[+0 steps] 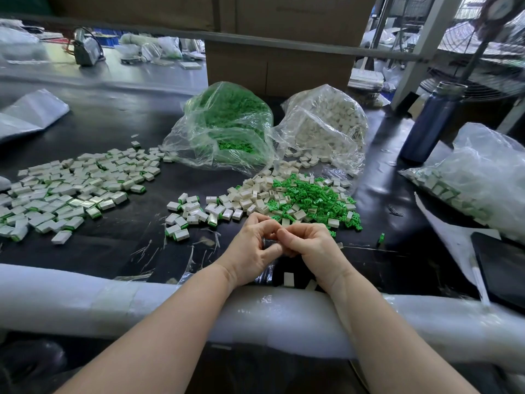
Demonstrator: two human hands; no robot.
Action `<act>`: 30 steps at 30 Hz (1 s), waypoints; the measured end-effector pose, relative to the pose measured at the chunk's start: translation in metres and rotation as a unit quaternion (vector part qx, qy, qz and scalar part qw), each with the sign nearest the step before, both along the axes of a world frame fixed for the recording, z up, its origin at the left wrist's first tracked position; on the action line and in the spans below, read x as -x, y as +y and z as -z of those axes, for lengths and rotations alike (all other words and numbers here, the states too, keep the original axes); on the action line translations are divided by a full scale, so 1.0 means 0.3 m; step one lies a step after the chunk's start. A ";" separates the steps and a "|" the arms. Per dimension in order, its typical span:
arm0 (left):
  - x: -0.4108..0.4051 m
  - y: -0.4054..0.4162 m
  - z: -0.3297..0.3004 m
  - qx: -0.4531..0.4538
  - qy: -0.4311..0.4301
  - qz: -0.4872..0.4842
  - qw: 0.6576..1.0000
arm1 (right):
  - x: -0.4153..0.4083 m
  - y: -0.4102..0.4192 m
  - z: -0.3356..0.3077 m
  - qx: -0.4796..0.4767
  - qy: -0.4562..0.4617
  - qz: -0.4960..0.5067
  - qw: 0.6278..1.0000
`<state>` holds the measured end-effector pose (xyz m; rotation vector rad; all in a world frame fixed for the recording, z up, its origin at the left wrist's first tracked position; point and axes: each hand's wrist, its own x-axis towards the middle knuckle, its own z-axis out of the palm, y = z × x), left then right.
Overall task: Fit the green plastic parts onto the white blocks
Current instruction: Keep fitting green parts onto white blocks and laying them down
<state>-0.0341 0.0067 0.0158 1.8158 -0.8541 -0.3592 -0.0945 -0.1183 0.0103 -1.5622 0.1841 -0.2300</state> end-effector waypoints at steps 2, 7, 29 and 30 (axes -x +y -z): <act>0.000 0.000 0.000 -0.001 -0.005 0.006 1.000 | 0.001 0.000 -0.002 -0.003 -0.004 -0.002 1.000; 0.003 0.000 0.000 0.000 -0.008 0.013 1.000 | 0.004 0.001 -0.005 -0.009 -0.014 -0.004 1.000; -0.020 -0.001 0.017 -0.005 -0.016 -0.057 0.998 | 0.004 0.001 -0.002 0.111 -0.028 0.104 0.988; -0.019 -0.001 0.018 -0.006 -0.018 -0.056 0.998 | 0.002 0.000 -0.001 0.126 -0.023 0.102 0.986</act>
